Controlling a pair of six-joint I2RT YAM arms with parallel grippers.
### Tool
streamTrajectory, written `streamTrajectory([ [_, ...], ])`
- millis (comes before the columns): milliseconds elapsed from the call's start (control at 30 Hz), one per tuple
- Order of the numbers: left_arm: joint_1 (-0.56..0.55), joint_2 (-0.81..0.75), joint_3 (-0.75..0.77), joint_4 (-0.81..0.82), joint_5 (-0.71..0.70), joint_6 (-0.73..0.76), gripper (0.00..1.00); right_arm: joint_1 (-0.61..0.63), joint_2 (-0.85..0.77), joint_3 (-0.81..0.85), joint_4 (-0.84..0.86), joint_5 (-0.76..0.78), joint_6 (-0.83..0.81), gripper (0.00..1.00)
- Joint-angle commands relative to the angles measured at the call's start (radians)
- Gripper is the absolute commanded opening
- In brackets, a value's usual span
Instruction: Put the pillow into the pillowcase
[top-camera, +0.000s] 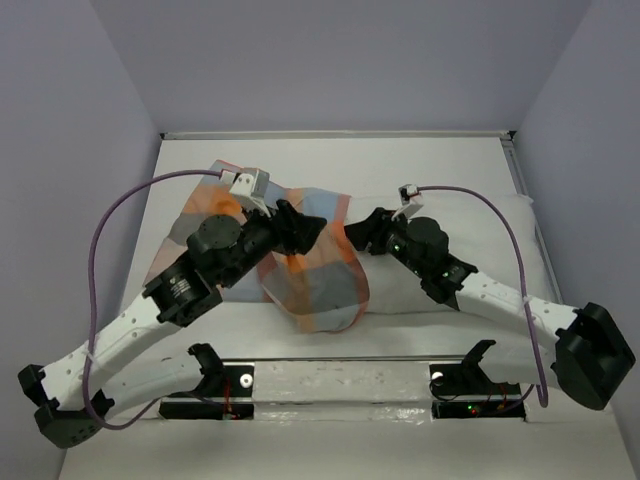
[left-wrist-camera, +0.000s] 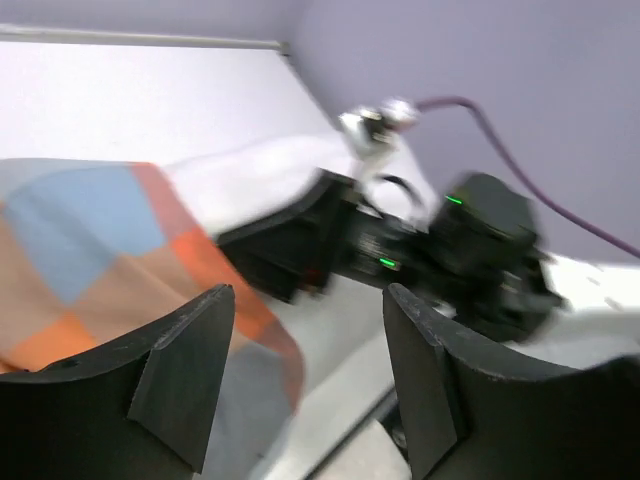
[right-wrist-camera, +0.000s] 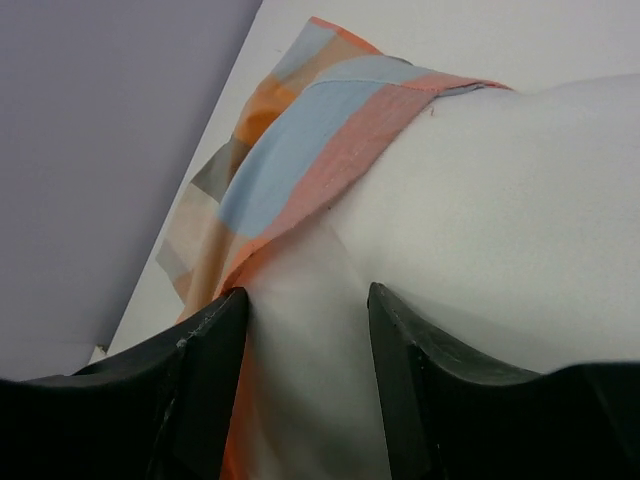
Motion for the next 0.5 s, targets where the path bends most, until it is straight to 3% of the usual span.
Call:
streamTrajectory([
  [0, 0.199, 0.180, 0.053, -0.080, -0.015, 0.064, 0.68, 0.004, -0.095, 0.069, -0.247, 0.035, -0.078, 0.59],
  [200, 0.248, 0.435, 0.186, -0.033, 0.016, 0.149, 0.66, 0.004, -0.155, 0.094, -0.483, 0.206, -0.110, 0.55],
  [333, 0.250, 0.576, 0.302, -0.048, -0.033, 0.211, 0.67, 0.004, -0.226, 0.086, -0.539, 0.279, -0.159, 0.03],
  [467, 0.248, 0.671, 0.388, -0.085, -0.062, 0.251, 0.67, 0.004, -0.229, 0.128, -0.582, 0.296, -0.221, 0.00],
])
